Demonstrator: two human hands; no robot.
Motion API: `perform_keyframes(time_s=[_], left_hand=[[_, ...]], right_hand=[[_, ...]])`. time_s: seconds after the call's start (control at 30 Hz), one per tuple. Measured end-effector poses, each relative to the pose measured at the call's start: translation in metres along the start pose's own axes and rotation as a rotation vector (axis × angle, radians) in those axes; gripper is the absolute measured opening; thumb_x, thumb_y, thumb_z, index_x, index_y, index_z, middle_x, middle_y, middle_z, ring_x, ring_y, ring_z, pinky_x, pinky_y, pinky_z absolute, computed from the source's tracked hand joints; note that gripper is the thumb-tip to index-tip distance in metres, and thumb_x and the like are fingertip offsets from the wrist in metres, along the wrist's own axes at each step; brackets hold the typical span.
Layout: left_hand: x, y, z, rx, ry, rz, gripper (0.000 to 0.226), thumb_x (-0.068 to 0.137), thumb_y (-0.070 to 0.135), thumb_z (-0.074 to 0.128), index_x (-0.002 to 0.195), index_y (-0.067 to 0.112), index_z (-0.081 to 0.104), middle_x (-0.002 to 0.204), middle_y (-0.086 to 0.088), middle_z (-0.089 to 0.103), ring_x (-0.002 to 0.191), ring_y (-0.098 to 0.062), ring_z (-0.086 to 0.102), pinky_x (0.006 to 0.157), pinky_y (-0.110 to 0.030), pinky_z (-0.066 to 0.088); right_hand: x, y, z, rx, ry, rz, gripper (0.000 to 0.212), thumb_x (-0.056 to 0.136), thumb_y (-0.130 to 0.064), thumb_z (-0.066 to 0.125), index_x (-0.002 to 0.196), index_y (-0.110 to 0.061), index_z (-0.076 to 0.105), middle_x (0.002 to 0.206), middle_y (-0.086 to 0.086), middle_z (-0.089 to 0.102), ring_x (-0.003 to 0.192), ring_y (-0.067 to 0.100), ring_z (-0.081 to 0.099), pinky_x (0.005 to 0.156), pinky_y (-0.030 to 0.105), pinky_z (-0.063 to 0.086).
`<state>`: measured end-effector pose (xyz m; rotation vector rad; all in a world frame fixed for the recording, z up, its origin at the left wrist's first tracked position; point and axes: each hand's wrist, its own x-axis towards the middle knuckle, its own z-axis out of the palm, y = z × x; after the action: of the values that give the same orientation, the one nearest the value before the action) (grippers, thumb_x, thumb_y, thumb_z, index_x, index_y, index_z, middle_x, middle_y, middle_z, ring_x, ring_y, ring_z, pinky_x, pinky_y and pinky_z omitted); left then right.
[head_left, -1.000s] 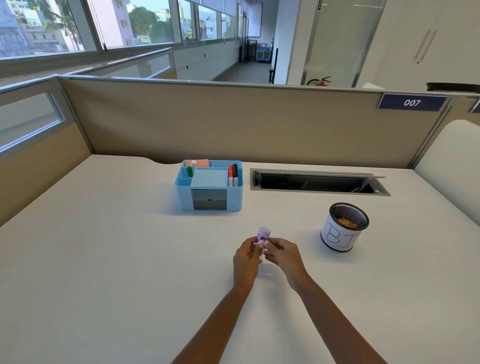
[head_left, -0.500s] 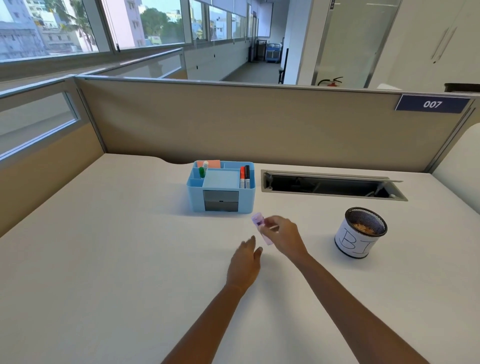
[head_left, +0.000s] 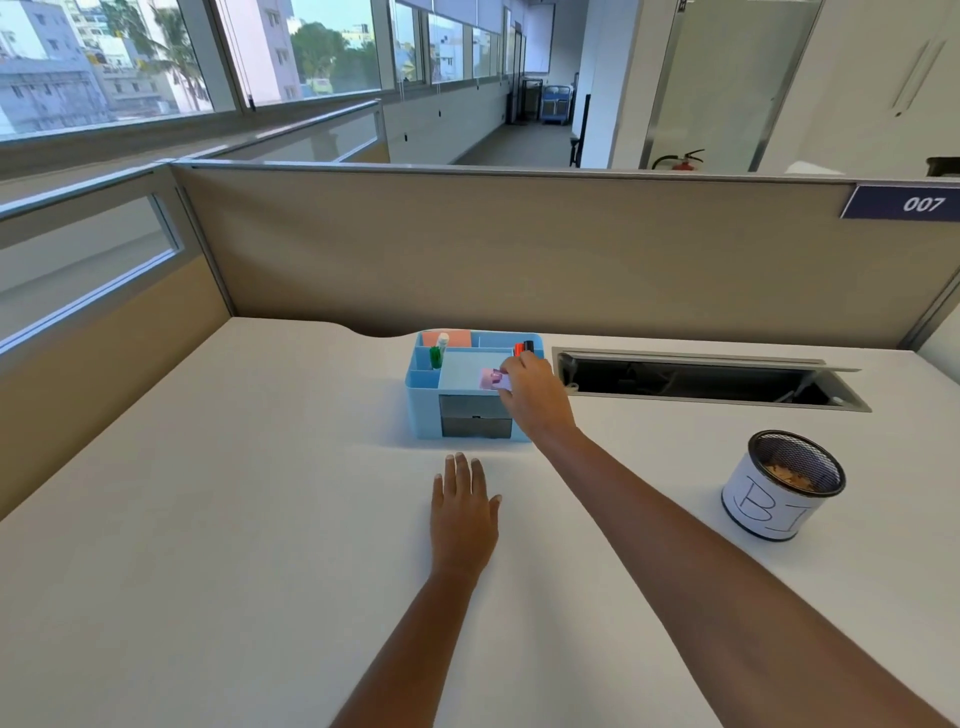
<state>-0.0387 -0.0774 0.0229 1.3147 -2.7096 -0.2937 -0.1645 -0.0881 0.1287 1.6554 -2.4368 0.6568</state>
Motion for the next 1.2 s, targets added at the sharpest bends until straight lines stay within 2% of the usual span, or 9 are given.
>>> perform_keyframes(time_s=[0.13,0.47,0.6,0.7,0.83,0.9,1.07,1.1,1.2], left_hand=[[-0.003,-0.002,0.009,-0.052,0.001,0.006,0.055,0.097,0.037,0.021,0.142,0.01,0.005,0.155,-0.015,0.005,0.144,-0.03,0.003,0.119,-0.039,0.005],[-0.007,-0.001,0.019,-0.118,-0.004,0.003,0.054,0.097,0.038,0.021,0.142,0.013,0.006,0.156,-0.013,0.006,0.144,-0.028,0.003,0.119,-0.036,0.005],[-0.008,0.0,0.02,-0.126,-0.02,-0.013,0.056,0.093,0.041,0.005,0.142,0.013,0.007,0.156,-0.012,0.007,0.144,-0.029,0.003,0.119,-0.037,0.006],[-0.008,-0.001,0.023,-0.136,-0.013,-0.003,0.054,0.096,0.038,0.02,0.142,0.013,0.008,0.155,-0.013,0.008,0.144,-0.029,0.005,0.119,-0.037,0.007],[-0.008,-0.002,0.024,-0.136,-0.027,0.0,0.053,0.097,0.037,0.023,0.142,0.012,0.011,0.155,-0.014,0.01,0.143,-0.03,0.006,0.119,-0.038,0.009],[-0.01,0.0,0.021,-0.125,0.01,-0.002,0.051,0.097,0.036,0.02,0.14,0.01,0.02,0.152,-0.016,0.02,0.141,-0.033,0.016,0.117,-0.04,0.018],[-0.013,0.003,0.012,-0.123,0.137,-0.009,0.055,0.097,0.035,0.013,0.121,0.006,0.054,0.129,-0.02,0.056,0.121,-0.035,0.051,0.097,-0.044,0.046],[-0.014,0.002,0.013,-0.147,0.123,-0.009,0.055,0.097,0.036,0.013,0.124,0.006,0.051,0.132,-0.02,0.053,0.124,-0.035,0.048,0.1,-0.044,0.043],[-0.009,-0.002,0.026,-0.2,-0.019,0.0,0.051,0.097,0.034,0.025,0.14,0.009,0.02,0.153,-0.017,0.019,0.142,-0.034,0.014,0.117,-0.042,0.015]], right_hand=[[0.014,0.0,0.006,-0.057,-0.03,-0.019,0.03,0.09,-0.016,0.052,0.118,-0.004,0.048,0.123,0.017,0.054,0.109,0.027,0.051,0.084,0.034,0.049],[0.026,-0.004,0.019,-0.058,-0.155,-0.024,0.036,0.086,-0.007,0.057,0.121,-0.002,0.049,0.125,0.02,0.052,0.118,0.03,0.048,0.093,0.039,0.048],[0.031,-0.005,0.026,-0.073,-0.158,-0.016,0.039,0.084,-0.01,0.06,0.121,-0.003,0.049,0.126,0.019,0.052,0.117,0.03,0.049,0.095,0.037,0.047],[0.034,-0.005,0.03,-0.072,-0.167,-0.01,0.039,0.082,-0.012,0.061,0.12,-0.003,0.051,0.125,0.019,0.053,0.117,0.031,0.051,0.098,0.038,0.046],[0.037,-0.005,0.035,-0.059,-0.166,-0.01,0.042,0.08,-0.013,0.064,0.12,-0.004,0.051,0.125,0.019,0.053,0.116,0.03,0.051,0.097,0.038,0.045],[0.038,-0.006,0.036,-0.067,-0.169,-0.021,0.042,0.08,-0.012,0.064,0.119,-0.004,0.051,0.124,0.02,0.054,0.115,0.031,0.051,0.096,0.038,0.046],[0.039,-0.006,0.04,-0.136,-0.193,-0.06,0.042,0.082,-0.015,0.063,0.12,-0.006,0.05,0.126,0.019,0.055,0.117,0.032,0.048,0.097,0.039,0.046],[0.038,-0.005,0.041,-0.132,-0.185,-0.067,0.041,0.082,-0.015,0.062,0.12,-0.006,0.05,0.125,0.019,0.056,0.116,0.032,0.049,0.096,0.038,0.046],[0.035,-0.003,0.041,-0.084,-0.179,-0.061,0.04,0.085,-0.014,0.059,0.123,-0.007,0.049,0.126,0.019,0.056,0.116,0.032,0.049,0.095,0.038,0.047]])
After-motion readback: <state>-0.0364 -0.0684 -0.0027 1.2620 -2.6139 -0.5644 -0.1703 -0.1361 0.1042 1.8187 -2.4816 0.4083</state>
